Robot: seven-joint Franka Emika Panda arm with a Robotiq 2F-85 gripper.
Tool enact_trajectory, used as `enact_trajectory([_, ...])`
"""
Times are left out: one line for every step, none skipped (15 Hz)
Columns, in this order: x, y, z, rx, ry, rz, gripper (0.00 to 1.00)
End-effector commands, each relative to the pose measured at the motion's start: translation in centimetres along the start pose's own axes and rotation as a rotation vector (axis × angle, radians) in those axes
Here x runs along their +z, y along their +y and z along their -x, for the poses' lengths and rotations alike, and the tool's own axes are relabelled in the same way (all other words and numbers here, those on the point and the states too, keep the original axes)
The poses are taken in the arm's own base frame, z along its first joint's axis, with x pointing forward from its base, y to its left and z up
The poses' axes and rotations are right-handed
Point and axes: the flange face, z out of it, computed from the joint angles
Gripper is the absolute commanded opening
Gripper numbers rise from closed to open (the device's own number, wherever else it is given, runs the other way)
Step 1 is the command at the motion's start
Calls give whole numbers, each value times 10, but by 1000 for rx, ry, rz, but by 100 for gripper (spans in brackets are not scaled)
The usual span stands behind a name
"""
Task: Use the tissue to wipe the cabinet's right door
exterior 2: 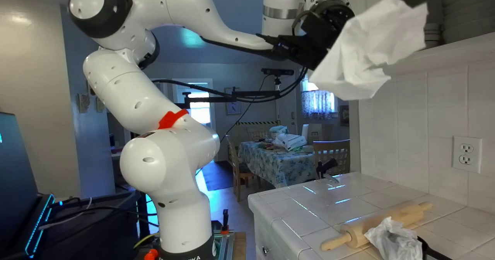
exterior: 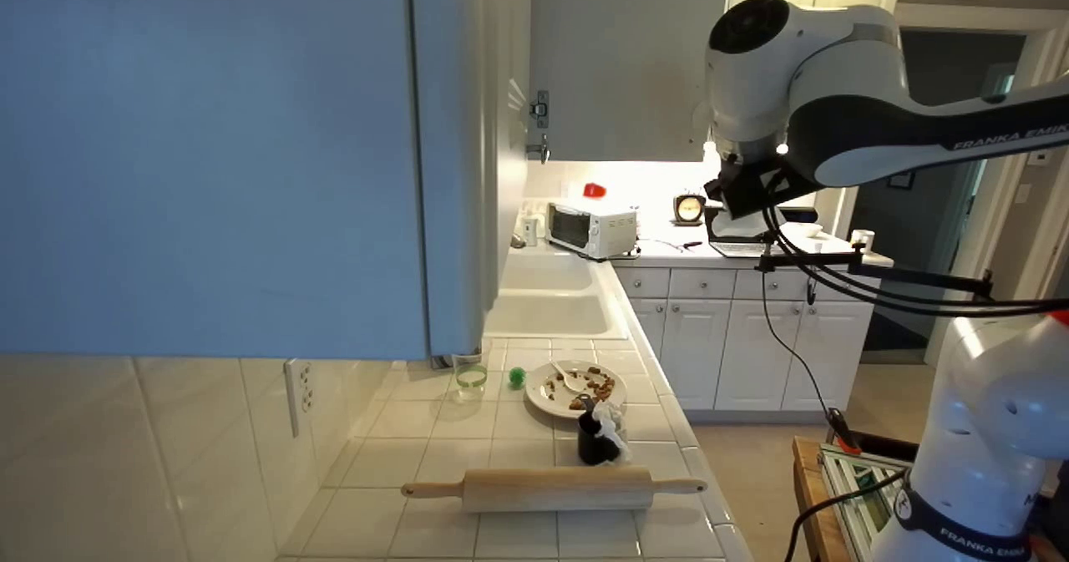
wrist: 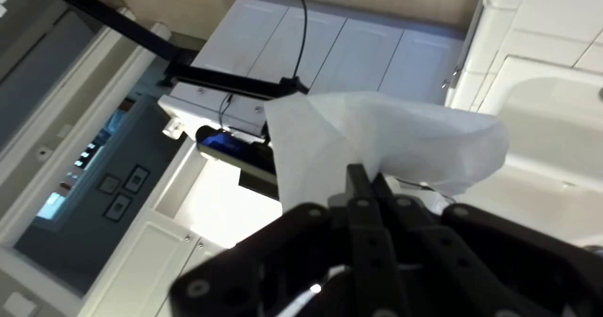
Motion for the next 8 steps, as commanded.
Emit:
enact_trajectory([-22,12,-23,165,74,102,0])
enact_trajectory([-26,18,-28,213,93,126,0])
enact_trajectory([-30,21,-33,264,114,139,0])
enact_trajectory([-34,25,-40,315,136,160,0])
enact_trajectory([-35,26,-46,361,159,184,0])
enact_trajectory([-35,24,-48,370,175,187,0])
enact_trajectory([-35,22,-53,376,191,178,0])
enact_trajectory([-33,20,-57,418,200,182,0])
